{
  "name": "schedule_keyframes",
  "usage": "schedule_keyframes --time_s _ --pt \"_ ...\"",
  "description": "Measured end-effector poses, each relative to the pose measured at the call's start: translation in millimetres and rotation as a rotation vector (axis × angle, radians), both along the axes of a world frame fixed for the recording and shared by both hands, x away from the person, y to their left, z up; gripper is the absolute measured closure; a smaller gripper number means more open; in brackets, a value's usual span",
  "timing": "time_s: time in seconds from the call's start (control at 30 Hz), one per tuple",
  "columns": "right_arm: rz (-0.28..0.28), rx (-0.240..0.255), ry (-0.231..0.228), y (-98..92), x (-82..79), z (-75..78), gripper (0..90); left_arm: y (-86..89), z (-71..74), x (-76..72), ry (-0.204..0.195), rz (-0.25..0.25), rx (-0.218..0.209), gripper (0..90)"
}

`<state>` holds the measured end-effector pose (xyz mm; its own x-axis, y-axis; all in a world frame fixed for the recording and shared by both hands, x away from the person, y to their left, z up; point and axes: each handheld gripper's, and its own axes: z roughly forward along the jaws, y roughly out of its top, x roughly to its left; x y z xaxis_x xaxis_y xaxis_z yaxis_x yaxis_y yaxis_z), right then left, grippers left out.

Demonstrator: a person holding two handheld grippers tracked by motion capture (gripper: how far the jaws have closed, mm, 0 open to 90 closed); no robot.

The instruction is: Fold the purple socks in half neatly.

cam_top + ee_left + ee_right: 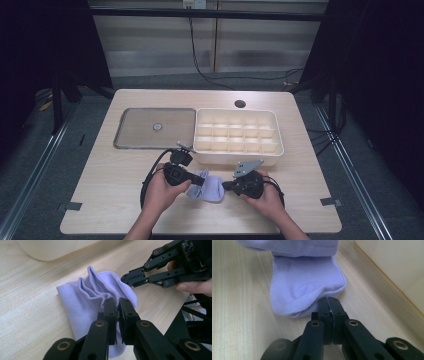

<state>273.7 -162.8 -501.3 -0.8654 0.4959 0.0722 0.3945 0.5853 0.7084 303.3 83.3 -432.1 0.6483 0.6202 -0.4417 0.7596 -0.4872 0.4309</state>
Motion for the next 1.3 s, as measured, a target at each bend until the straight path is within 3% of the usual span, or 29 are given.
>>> schedule_keyframes --time_s 0.43,0.47,0.53,0.9,1.3 --pt "0.0 0.003 0.004 0.9 -0.6 -0.1 89.3 -4.6 -4.0 -1.2 0.003 0.005 0.01 85.1" --pt "0.001 0.004 0.004 1.0 -0.6 -0.1 89.3 -3.8 -4.0 -0.4 0.005 -0.018 0.017 85.1" --pt "0.002 0.005 0.004 1.0 -0.6 -0.2 89.2 -5.6 -5.0 -1.5 0.007 -0.001 0.008 85.1" --pt "0.004 0.008 0.006 2.2 -1.1 -0.4 89.1 -14.5 -10.3 -3.7 0.009 -0.023 0.015 85.1" --pt "0.011 0.01 0.002 3.5 -1.6 -0.7 89.2 -22.2 -7.4 -5.6 -0.018 -0.037 0.016 85.1"
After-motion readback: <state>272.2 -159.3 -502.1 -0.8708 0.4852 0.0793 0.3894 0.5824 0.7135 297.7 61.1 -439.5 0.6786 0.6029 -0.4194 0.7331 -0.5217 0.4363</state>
